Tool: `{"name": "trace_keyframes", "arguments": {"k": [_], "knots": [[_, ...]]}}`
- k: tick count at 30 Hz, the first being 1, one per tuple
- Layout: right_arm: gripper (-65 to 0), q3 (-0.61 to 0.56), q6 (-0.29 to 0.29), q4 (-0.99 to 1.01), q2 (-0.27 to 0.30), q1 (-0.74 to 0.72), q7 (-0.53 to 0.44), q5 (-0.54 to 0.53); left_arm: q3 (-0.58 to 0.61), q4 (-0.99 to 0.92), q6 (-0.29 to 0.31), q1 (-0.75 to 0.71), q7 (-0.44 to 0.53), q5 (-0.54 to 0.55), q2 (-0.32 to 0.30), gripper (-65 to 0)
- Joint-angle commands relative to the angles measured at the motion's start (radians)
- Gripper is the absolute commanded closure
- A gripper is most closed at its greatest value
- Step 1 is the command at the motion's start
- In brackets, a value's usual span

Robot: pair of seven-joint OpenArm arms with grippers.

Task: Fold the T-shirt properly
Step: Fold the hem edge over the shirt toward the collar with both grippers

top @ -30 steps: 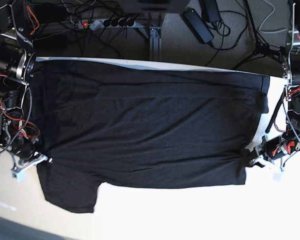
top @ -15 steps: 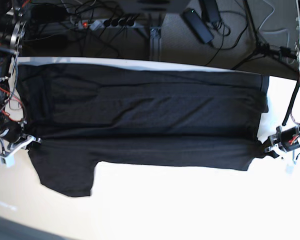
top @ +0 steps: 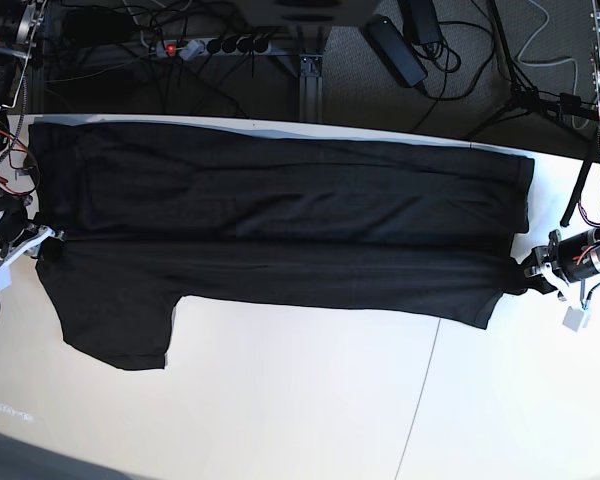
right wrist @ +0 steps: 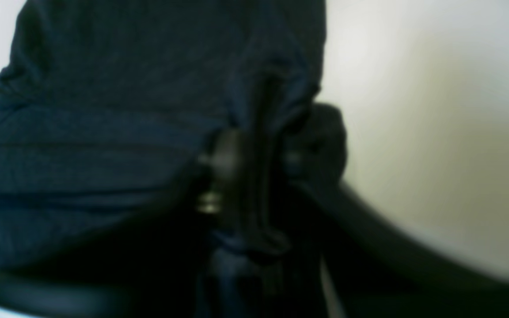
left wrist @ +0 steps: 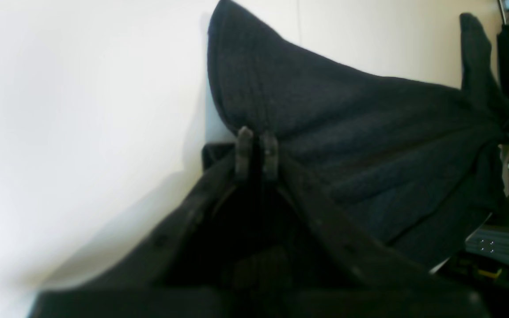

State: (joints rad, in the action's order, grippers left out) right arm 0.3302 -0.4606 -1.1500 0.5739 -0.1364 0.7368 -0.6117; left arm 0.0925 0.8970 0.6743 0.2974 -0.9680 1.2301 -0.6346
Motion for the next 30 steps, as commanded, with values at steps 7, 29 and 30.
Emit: {"name": "trace_keyframes", "arguments": {"k": [7,29,30], "knots": [[-43.3,0.057,-0.048,-0.014,0.026,-0.045,-0.196,0.012,-0.007,0.014,0.024,0.023,0.009,0.011,-0.025,0.0],[-43.3,0.073,-0.051,0.646,-0.064,-0.42,-0.232,0.123,-0.007,0.014,0.024,0.023,-0.005,0.009,-0.025,0.0],[-43.3,0.073,-0.051,0.646,-0.083,-0.422,-0.232,0.126,-0.007,0.014,0.024,0.023,-0.006,0.009,-0.025,0.0]]}}
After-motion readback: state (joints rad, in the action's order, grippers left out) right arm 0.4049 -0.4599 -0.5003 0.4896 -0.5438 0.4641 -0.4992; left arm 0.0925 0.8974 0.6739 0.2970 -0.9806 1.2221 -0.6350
